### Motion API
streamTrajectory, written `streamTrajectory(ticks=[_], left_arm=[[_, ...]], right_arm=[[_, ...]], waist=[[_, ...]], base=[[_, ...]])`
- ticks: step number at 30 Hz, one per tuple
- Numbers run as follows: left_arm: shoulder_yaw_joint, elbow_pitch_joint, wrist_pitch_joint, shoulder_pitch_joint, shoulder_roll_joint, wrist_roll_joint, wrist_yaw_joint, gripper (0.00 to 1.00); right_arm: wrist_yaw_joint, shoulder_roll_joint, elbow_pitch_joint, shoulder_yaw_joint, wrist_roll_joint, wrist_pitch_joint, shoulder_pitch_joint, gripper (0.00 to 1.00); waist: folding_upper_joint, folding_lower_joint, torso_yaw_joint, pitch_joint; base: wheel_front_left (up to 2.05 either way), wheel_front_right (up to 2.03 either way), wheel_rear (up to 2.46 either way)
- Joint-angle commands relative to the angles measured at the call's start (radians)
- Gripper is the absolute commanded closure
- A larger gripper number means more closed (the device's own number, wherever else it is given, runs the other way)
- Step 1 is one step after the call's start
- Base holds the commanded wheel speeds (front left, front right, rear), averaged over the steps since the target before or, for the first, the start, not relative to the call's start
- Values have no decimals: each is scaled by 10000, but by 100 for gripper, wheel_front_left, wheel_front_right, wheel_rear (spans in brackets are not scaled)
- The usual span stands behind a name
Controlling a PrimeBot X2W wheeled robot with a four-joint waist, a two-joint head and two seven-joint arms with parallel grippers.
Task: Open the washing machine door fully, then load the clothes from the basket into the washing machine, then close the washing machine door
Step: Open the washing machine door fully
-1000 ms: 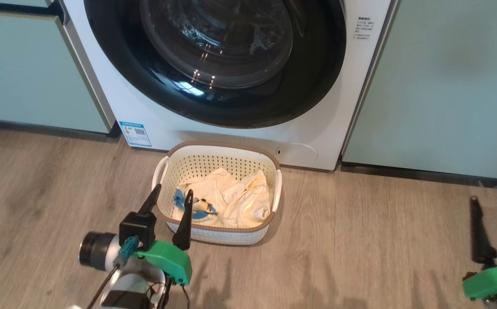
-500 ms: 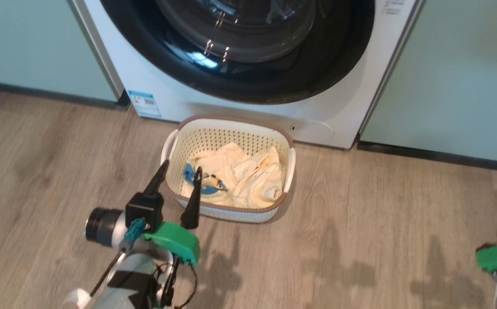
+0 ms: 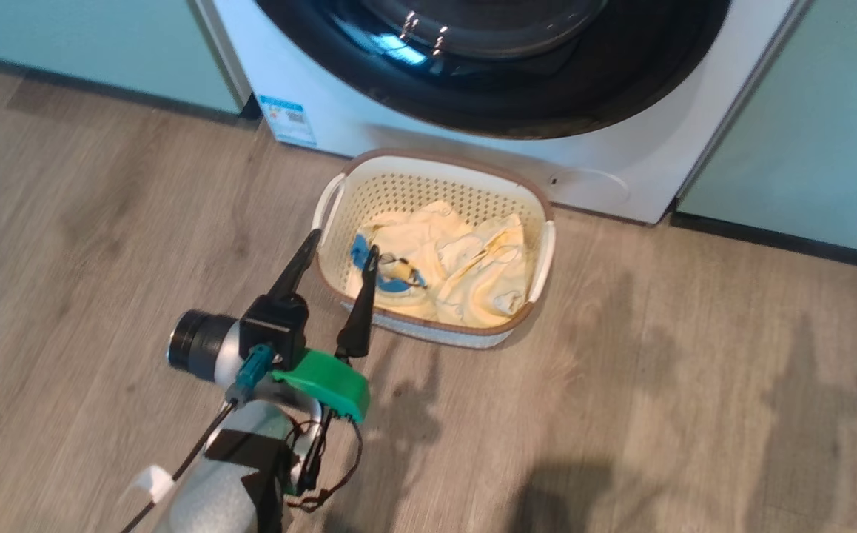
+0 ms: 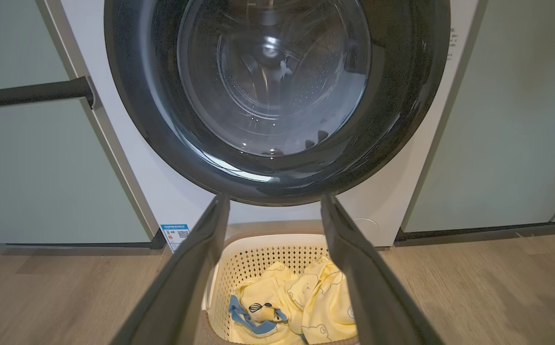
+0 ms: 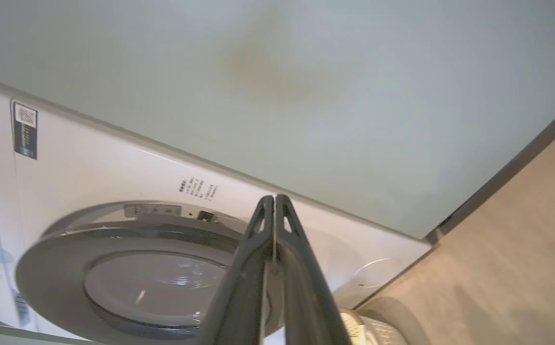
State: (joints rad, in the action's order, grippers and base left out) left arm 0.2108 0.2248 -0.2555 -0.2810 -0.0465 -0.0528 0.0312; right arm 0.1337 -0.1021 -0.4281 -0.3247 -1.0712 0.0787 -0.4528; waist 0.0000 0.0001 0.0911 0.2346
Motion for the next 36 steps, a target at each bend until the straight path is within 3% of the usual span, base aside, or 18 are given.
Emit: streamTrajectory(ticks=[1,7,13,25,36], left_arm=[[-227,-369,-63,-415,-70,9,66,0],[-22,-420,-63,-579,-54,-52,133,0],[160,-464,-63,-674,-47,-94,174,0],[534,-578,-63,-794,-40,-234,272,0],[1045,-736,-63,-913,-38,-484,402,0]], right_arm=[[-30,-210,235,116,-307,224,-529,100],[-30,-529,-683,-405,-2319,1859,-1749,100],[-30,-944,-1777,-510,-3200,3263,-2957,100],[-30,-1308,-3197,10,-3474,5002,-5495,100],[-30,-1819,-4721,208,-3027,5251,-7276,100]], waist=[[0,-1,145,142],[0,-1,432,446],[0,-1,678,623],[0,-1,1091,963],[0,-1,1614,1290]], base=[[0,0,0],[0,0,0],[0,0,0],[0,0,0],[0,0,0]])
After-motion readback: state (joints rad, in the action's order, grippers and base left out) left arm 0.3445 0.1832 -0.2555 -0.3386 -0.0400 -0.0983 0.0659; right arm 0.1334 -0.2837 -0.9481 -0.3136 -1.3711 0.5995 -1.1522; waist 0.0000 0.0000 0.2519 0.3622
